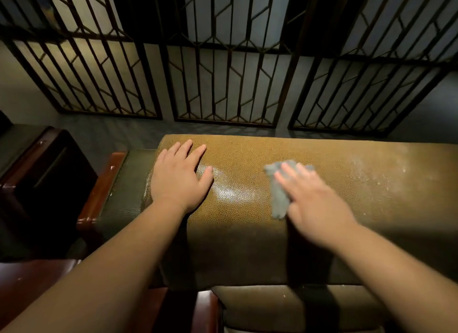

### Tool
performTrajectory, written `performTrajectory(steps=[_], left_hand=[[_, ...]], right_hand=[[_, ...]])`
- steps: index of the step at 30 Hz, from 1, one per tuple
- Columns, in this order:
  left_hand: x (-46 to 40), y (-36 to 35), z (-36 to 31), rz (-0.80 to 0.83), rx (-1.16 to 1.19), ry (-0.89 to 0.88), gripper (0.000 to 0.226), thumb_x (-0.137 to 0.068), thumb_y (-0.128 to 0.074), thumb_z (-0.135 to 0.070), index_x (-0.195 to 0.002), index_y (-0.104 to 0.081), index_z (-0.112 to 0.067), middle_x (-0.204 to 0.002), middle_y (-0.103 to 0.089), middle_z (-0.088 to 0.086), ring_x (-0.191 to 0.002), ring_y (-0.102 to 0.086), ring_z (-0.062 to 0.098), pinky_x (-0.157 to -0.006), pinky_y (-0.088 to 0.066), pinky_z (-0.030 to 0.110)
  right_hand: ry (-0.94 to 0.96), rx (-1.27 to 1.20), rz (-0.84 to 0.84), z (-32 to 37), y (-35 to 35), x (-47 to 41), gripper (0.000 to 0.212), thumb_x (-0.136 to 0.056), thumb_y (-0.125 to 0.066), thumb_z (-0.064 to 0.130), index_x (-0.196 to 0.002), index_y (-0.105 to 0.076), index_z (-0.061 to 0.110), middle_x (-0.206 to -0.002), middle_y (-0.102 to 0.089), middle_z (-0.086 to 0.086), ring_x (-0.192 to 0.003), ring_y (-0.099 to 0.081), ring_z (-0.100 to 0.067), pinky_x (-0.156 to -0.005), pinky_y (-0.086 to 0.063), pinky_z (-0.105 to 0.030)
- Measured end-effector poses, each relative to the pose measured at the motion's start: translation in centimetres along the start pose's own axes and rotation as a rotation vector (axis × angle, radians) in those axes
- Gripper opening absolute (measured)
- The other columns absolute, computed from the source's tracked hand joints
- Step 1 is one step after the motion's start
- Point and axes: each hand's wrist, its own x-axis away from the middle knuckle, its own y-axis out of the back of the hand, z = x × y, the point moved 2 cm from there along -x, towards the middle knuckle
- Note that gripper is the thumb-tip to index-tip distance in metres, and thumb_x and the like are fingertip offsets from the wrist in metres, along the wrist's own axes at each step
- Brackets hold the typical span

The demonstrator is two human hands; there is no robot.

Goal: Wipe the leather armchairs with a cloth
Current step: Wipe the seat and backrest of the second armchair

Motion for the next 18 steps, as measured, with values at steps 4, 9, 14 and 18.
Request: performTrajectory(steps=[4,9,14,18], left_hand=[[-0.1,-0.3,0.0,0.01,-0.007,0.004,0.07,-0.096,-0.028,-0.066,-0.157,-0.047,-0.037,-0.165,-0.043,0.0,-0.154,-0.034,0.025,-0.128,-0.023,0.048],[0.0,-0.3,0.5,0.03,-0.008,0.014,0.071,-0.095,-0.026,-0.067,-0.156,-0.048,-0.037,-0.164,-0.044,0.001,-0.153,-0.036,0.026,-0.127,-0.025,0.049],[-0.2,0.8,-0.2,0.166,-0.036,0.048,0.079,-0.091,-0.019,-0.069,-0.161,-0.038,-0.037,-0.169,-0.035,0.0,-0.157,-0.028,0.026,-0.128,-0.02,0.055],[-0.5,2.7,-5.0,0.218,-0.03,0.2,0.081,-0.09,-0.028,-0.07,-0.154,-0.048,-0.025,-0.16,-0.044,0.013,-0.149,-0.036,0.037,-0.122,-0.026,0.063]], right_hand=[[-0.358,-0.106,0.02,-3.6,1.1,-3.2,0.08,-0.086,-0.017,0.033,-0.164,-0.028,0.023,-0.173,-0.016,-0.004,-0.159,-0.011,-0.031,-0.13,-0.006,-0.044],[0.044,0.019,-0.063,5.3,-2.5,2.9,0.065,-0.101,-0.034,0.041,-0.162,-0.033,0.022,-0.171,-0.024,-0.004,-0.158,-0.017,-0.037,-0.128,-0.015,-0.055],[0.019,0.129,-0.045,-1.8,-1.9,3.9,0.063,-0.104,-0.024,0.044,-0.165,-0.02,0.028,-0.174,-0.014,0.0,-0.161,-0.005,-0.025,-0.13,-0.008,-0.049],[-0.328,-0.018,-0.055,-5.1,0.2,3.8,0.06,-0.106,-0.028,0.032,-0.165,-0.019,0.025,-0.174,-0.013,-0.003,-0.16,-0.005,-0.03,-0.129,-0.004,-0.046]])
